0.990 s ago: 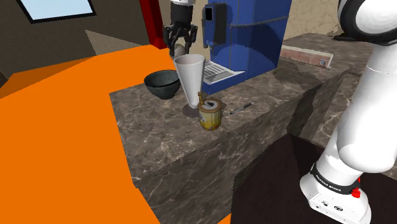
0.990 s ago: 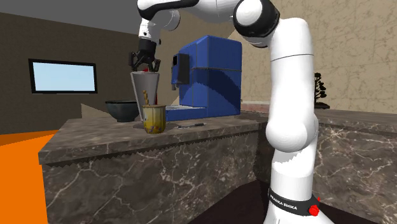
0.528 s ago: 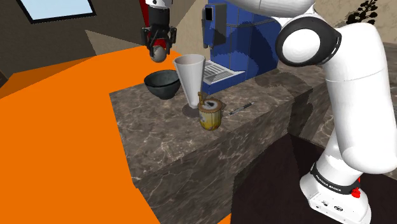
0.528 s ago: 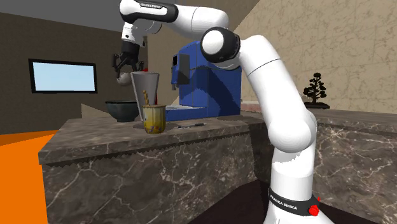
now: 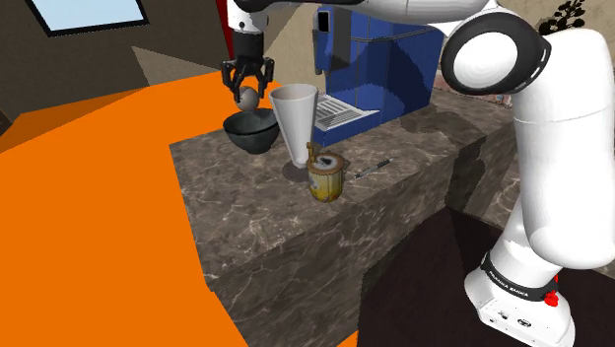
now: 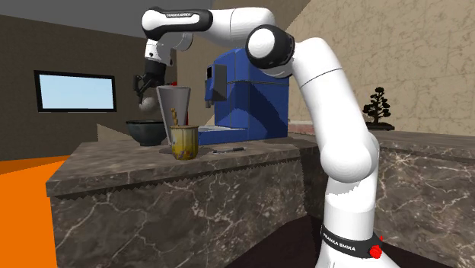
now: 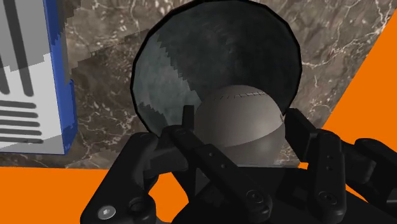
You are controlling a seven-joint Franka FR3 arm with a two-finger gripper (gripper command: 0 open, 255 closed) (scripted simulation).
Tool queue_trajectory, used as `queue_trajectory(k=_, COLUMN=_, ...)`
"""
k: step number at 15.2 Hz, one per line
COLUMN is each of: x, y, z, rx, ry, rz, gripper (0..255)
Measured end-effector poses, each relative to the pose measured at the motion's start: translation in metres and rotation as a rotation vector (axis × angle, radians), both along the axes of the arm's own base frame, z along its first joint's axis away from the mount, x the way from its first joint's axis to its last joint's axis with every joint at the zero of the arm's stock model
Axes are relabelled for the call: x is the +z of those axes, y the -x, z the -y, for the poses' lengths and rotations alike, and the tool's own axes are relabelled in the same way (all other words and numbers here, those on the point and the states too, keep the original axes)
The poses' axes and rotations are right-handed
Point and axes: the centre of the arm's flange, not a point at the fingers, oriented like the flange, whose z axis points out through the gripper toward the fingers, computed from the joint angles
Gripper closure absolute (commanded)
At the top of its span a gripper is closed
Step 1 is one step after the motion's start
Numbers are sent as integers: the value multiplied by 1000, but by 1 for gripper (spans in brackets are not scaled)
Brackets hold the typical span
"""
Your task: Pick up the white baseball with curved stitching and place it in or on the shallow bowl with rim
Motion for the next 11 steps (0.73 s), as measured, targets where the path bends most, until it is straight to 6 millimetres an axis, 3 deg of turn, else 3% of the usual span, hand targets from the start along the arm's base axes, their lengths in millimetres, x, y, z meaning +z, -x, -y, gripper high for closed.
queue_trajectory(k=6, x=-30, y=-1, z=-1, rx=0, ry=0, rz=0, gripper=255)
queue_trajectory(k=11, x=-33, y=-1, z=-1, rx=0, ry=0, rz=0, gripper=255)
